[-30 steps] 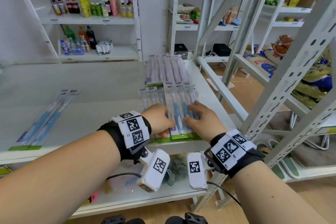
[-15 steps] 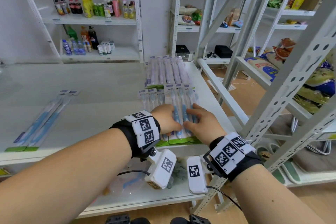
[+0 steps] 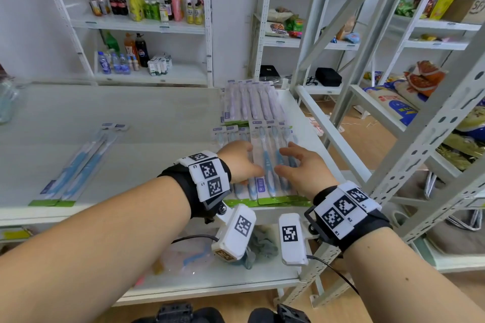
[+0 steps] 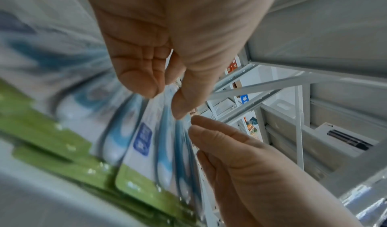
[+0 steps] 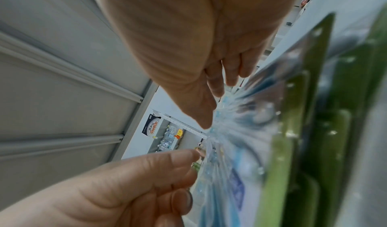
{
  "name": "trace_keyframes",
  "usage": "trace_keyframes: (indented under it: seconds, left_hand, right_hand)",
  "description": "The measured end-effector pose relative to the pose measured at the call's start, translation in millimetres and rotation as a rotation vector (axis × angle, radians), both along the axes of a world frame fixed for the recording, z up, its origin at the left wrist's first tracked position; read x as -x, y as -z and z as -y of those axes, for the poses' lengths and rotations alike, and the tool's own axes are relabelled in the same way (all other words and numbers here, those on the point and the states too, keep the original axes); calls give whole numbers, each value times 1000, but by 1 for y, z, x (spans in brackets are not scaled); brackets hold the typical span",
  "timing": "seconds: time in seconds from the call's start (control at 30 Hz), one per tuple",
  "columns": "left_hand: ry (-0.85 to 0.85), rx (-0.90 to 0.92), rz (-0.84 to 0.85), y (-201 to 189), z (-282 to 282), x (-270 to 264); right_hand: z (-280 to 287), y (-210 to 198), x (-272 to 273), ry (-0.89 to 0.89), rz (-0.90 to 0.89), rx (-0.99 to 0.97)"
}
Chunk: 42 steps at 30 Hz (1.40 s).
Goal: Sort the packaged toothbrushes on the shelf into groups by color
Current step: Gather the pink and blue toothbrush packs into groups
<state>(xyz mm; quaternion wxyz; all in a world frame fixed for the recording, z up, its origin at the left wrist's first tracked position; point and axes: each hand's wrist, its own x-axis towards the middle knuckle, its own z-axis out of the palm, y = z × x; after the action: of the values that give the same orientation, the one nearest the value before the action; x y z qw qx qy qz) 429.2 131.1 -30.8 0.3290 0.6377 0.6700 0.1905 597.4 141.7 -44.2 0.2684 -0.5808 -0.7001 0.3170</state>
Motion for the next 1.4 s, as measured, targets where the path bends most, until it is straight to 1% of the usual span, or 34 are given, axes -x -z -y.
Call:
trace_keyframes:
  seconds: [0.13,0.23,0.3,0.43,0.53,0.6,0.7,0.87,1.1,1.27,1.4]
  left_hand:
    - [-99,-36,85,-5,7,32]
    - [-197,-69,148,-5,18,67]
    - [-276,-97,161,-4,27,95]
    - [-451,-110,123,2,49,160]
    - [-569,-114,35,7,67,211]
    - [-629,-105,-25,11,78,240]
    - [-694,-53,-52,19,94,272]
    - [-687,-19,-121,31,106,305]
    - [-620,36,-180,33,116,333]
    - [-576,111,-224,31,119,341]
    - [-545,93,-246,33,116,342]
  right_hand:
    - [3,-12,26,-29,-34,-69]
    - [7,-19,56,-74,-40,-98]
    - [10,-23,79,-115,-49,-100]
    - [19,-28,131,-217,-92,-67]
    - [29,-27,169,-285,-102,3]
    - [36,-24,193,-323,-114,28]
    - [45,-20,226,-362,-116,66]
    - [51,-15,273,-382,-76,129]
    - [61,1,329,-375,132,219]
    - [69,9,359,-350,303,177]
    - [72,11,368,-332,430,144]
